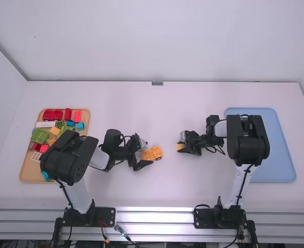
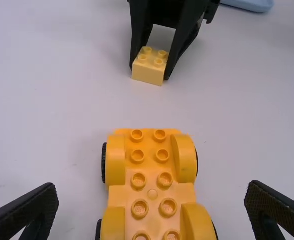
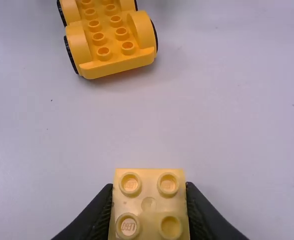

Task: Assemble lego blocks to make yellow taxi

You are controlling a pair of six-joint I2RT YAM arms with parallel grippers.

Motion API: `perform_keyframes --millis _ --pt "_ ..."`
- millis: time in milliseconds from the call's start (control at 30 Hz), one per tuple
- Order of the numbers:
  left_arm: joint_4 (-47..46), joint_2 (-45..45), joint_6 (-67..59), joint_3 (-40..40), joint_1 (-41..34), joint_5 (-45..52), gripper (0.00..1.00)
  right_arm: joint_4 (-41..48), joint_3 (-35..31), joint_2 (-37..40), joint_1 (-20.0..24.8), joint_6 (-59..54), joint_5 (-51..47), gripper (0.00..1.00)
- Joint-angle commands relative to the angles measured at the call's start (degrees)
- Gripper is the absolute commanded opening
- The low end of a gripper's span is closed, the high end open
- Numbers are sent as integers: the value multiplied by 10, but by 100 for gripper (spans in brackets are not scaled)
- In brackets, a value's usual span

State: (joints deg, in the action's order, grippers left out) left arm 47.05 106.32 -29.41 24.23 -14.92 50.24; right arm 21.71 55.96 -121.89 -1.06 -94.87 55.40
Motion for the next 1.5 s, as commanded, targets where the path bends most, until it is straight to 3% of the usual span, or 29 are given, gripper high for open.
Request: perform_keyframes --millis 0,167,467,533,600,633,733,867,1100,1233,1467 --pt "-6 2 -4 2 -17 -42 100 4 -4 -11 4 -1 -16 29" --pt "-9 2 -4 2 -35 -94 100 35 9 -4 3 -1 -12 27" --pt "-9 28 -5 6 -36 -106 100 192 83 5 -14 -66 -11 24" --pt "-9 40 -5 14 -35 -95 95 238 108 5 -25 -87 -9 30" --pt "-10 43 -16 18 -36 -86 88 248 117 5 -28 -84 -5 30" --pt "-12 44 -28 20 -36 -77 78 256 125 5 -32 -85 0 30" --pt "-12 44 -34 24 -34 -75 64 264 139 5 -39 -84 3 30" --pt "-12 44 -57 23 -36 -76 58 260 155 5 -45 -47 21 30" --pt "-12 44 -139 27 -31 -79 43 170 157 5 -50 99 33 30" --pt "-41 44 -137 53 -27 -76 41 157 156 7 -62 130 33 30" --pt "-211 44 -205 143 -31 -61 39 151 156 41 -101 125 17 29"
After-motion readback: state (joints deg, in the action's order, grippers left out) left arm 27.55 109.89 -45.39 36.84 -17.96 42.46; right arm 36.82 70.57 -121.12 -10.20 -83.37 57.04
